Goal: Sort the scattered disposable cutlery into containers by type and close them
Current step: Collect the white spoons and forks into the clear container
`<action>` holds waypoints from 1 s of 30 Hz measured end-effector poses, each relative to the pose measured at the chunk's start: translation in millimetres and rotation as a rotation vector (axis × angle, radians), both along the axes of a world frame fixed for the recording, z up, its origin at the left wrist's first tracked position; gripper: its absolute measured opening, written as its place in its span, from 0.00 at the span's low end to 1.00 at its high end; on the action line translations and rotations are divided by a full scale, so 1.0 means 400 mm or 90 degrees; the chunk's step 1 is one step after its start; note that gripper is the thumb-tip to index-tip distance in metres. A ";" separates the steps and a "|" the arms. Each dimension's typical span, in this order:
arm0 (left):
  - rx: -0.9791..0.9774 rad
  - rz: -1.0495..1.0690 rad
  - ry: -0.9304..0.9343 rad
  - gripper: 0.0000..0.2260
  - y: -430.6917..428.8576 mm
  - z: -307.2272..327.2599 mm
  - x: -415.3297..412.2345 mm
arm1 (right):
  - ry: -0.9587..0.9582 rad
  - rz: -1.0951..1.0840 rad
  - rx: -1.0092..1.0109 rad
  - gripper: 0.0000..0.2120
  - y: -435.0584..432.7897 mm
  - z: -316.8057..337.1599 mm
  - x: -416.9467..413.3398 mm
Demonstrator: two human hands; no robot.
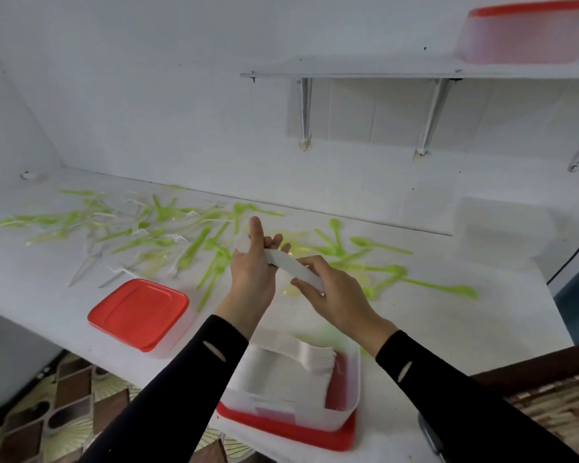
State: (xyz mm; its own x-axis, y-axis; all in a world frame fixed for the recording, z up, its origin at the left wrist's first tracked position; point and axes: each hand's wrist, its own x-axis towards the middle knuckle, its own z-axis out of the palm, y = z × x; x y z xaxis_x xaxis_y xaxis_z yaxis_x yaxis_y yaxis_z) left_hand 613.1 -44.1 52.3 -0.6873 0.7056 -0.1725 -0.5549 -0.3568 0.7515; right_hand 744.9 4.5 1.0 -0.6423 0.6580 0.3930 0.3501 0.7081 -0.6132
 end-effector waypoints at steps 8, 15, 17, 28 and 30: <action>-0.040 -0.264 0.254 0.12 -0.089 -0.071 -0.019 | 0.018 0.101 -0.255 0.12 0.038 -0.037 0.013; -0.007 -0.198 0.510 0.15 -0.146 -0.017 -0.029 | 0.048 0.140 -0.354 0.21 0.041 -0.001 0.021; -0.046 -0.252 0.667 0.17 -0.168 -0.017 -0.028 | 0.048 0.110 -0.406 0.23 0.050 0.005 0.021; -0.218 -0.683 1.320 0.16 -0.181 -0.171 -0.009 | -0.002 0.074 -0.438 0.11 0.061 -0.012 0.045; -0.256 -0.713 1.369 0.16 -0.184 -0.187 -0.004 | -0.019 0.071 -0.431 0.09 0.062 -0.020 0.045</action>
